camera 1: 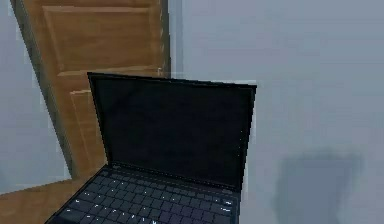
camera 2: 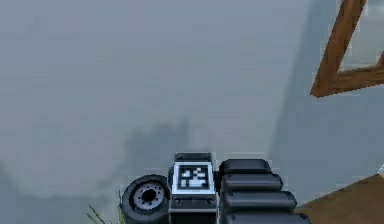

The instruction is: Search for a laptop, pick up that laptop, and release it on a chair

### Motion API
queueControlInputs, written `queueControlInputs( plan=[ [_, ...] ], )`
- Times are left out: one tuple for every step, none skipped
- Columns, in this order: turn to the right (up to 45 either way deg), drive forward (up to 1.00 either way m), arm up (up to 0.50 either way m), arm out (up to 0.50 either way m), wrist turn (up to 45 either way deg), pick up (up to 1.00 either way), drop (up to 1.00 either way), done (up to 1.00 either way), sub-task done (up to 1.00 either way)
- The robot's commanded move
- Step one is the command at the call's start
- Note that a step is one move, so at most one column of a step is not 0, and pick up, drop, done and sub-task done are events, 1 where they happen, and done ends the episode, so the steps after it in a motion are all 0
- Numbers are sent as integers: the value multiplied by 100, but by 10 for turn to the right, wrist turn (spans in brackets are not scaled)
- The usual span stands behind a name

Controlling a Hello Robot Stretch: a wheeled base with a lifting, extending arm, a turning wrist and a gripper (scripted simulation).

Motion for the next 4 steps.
queueControlInputs(
  plan=[
    [0,5,0,0,0,0,0,0,0],
    [-450,0,0,0,0,0,0,0,0],
    [-390,0,0,0,0,0,0,0,0],
    [0,35,0,0,0,0,0,0,0]
  ],
)
